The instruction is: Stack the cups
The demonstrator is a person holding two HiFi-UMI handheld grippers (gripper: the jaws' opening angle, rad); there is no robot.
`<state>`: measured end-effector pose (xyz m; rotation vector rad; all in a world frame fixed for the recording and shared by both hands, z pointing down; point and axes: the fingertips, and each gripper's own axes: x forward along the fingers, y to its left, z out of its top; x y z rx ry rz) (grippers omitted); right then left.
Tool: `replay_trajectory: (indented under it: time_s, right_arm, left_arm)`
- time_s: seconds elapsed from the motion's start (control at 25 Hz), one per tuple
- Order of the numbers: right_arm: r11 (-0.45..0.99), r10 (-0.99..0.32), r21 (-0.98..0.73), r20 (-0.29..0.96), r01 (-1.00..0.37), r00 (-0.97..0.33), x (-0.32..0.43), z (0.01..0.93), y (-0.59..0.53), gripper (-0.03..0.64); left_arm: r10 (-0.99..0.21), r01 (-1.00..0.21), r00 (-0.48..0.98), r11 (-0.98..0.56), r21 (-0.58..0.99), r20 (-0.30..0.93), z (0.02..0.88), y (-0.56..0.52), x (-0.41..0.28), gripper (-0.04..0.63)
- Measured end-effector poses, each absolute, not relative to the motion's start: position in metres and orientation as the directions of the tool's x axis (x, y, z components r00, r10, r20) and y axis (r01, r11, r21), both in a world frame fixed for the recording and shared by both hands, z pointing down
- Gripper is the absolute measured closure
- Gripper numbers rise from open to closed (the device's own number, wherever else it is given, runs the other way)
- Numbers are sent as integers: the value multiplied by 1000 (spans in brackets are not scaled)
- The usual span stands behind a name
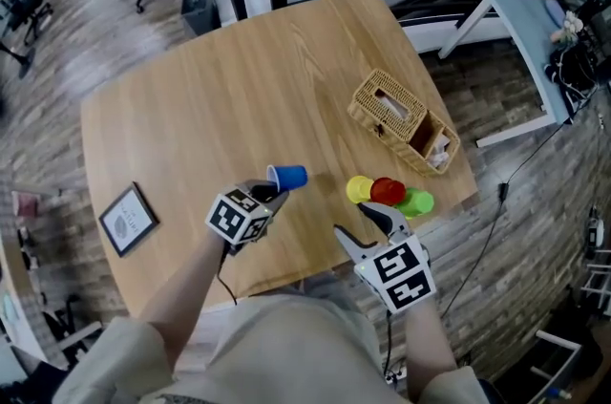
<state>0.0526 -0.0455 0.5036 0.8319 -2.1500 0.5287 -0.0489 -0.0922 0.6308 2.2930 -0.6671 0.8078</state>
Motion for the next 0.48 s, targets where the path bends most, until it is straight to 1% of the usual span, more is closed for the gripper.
replay_trajectory:
  time_s: [0.24, 0.36, 0.48]
  right_arm:
    - [697, -465, -68, 715, -714, -522, 67, 471, -49, 377]
    - [707, -498, -35, 685, -707, -532, 72, 449, -47, 376]
    - [716, -531, -11, 641, -698, -554, 75, 426, -46, 376]
  left_arm:
    - [-251, -547, 762, -743, 386, 597, 570, -81, -50, 557]
    - [-280, -538, 788, -747, 392, 548, 537, -78, -49, 557]
    - [-305, -531, 797, -766, 362, 522, 507, -71, -51, 557]
